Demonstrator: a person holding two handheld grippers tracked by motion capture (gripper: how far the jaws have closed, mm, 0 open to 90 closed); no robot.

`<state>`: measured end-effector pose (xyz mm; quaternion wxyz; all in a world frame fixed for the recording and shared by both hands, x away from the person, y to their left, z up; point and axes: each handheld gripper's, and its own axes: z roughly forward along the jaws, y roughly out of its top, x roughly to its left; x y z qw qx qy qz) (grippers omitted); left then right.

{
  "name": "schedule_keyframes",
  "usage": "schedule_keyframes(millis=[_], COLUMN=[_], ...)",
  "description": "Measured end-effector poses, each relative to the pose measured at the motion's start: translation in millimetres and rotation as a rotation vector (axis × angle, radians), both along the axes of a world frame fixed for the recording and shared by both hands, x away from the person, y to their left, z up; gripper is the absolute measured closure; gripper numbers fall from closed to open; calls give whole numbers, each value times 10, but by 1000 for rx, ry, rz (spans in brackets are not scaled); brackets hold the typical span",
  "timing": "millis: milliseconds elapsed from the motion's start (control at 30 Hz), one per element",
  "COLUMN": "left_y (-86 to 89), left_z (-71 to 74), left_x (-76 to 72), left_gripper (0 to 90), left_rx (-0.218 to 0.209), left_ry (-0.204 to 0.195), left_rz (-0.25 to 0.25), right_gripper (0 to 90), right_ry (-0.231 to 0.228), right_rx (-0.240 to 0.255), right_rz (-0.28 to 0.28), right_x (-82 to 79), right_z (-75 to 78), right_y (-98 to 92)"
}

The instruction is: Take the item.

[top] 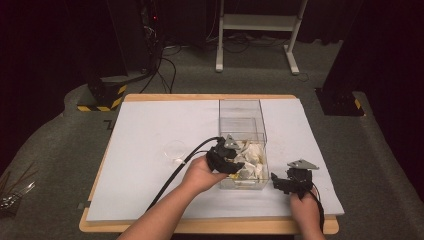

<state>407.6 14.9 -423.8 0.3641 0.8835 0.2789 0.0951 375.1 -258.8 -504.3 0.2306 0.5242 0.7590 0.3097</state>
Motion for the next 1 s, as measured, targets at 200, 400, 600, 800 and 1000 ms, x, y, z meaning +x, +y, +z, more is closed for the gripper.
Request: schedule_keyframes(millis=[200, 400, 600, 800, 1000], left_y=[-40, -58, -83, -89, -90], left_z=[-51, -57, -48, -44, -44], left_x=[9, 11, -9, -26, -45], left_gripper=[565, 618, 686, 723, 778], left_rx=[42, 53, 78, 85, 81], left_ry=[33, 60, 52, 40, 29], left_rz=[-10, -19, -23, -17, -12], right_gripper=[127, 127, 127, 127, 127], right_ry=[0, 0, -1, 0, 0], right_rx=[2, 1, 1, 2, 2], right_rz=[-2, 0, 0, -2, -1], right_x=[-2, -2, -2, -3, -3], right_z=[0, 0, -1, -1, 0], right_y=[3, 2, 2, 4, 3])
